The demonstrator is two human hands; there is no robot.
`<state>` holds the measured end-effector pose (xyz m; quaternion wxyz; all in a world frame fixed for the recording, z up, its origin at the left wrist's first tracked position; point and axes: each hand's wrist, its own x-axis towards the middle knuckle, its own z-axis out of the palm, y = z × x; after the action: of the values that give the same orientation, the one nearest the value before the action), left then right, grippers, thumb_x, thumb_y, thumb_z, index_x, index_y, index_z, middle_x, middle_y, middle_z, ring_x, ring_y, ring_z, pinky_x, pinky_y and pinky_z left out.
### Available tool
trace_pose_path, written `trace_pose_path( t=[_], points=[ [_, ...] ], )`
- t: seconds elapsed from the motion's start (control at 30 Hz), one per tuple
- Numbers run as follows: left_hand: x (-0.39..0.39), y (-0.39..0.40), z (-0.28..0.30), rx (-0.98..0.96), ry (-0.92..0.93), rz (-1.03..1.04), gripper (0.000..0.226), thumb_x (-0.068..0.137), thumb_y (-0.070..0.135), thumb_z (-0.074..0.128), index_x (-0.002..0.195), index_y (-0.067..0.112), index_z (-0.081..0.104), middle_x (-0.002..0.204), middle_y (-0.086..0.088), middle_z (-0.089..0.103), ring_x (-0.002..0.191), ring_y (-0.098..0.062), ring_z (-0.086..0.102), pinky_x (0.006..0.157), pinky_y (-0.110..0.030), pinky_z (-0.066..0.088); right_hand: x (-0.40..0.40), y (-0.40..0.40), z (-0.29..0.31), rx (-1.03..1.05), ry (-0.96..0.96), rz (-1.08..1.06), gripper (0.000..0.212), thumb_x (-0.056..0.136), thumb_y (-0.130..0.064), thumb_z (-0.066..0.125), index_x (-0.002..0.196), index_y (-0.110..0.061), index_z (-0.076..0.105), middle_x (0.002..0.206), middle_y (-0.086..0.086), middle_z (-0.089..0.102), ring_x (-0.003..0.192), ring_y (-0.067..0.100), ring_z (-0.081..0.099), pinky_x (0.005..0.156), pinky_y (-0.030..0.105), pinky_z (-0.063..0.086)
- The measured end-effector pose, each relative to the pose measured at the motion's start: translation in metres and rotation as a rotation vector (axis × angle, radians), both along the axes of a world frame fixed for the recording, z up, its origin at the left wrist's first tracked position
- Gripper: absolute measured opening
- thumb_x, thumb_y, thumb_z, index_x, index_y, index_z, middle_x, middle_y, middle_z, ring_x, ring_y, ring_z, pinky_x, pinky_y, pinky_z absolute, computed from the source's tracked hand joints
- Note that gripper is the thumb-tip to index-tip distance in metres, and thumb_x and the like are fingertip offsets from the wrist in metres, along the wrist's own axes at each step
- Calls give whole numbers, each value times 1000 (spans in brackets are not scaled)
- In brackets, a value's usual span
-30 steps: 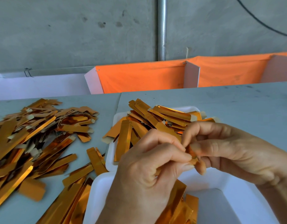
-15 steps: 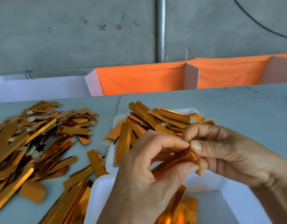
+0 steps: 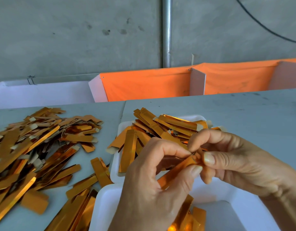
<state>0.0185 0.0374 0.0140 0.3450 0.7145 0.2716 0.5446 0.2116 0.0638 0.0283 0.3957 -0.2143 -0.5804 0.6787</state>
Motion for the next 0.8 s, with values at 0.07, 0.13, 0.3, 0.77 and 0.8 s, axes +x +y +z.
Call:
trace_pose_path(
  t=[0.07,0.13,0.3,0.77,0.8],
  points=[
    [0,0,0,1,-3,5,12,76,31,68,88,29,63,94,6,65,94,-17,66,77,-19,51,-2,0,0,26,-7,-30,27,70,-20,83,93,-12,72,77,7,65,59,14,66,61,24,55],
    [0,0,0,21,-9,19,11,77,31,67,87,28,63,93,5,65,94,-19,66,78,-20,51,-4,0,-1,59,-16,-61,26,69,-21,84,90,-11,73,76,7,65,58,14,65,61,25,54],
    [1,2,0,84,-22,41,8,80,24,67,86,21,63,92,4,64,92,-20,66,74,-20,52,-8,1,-2,126,-30,-124,24,69,-24,84,83,-9,72,72,10,64,58,17,62,61,26,53],
    [3,2,-3,90,47,105,15,76,26,66,90,26,60,95,9,60,94,-17,64,73,-19,51,-3,2,-2,134,-95,-122,30,66,-21,85,90,-10,71,75,6,66,65,18,65,68,27,55],
    [2,2,-2,112,66,124,14,77,26,66,90,26,60,95,10,60,94,-16,63,72,-17,50,-3,2,-2,152,-93,-134,27,67,-21,85,87,-9,71,75,7,67,65,18,66,68,28,55]
  ],
)
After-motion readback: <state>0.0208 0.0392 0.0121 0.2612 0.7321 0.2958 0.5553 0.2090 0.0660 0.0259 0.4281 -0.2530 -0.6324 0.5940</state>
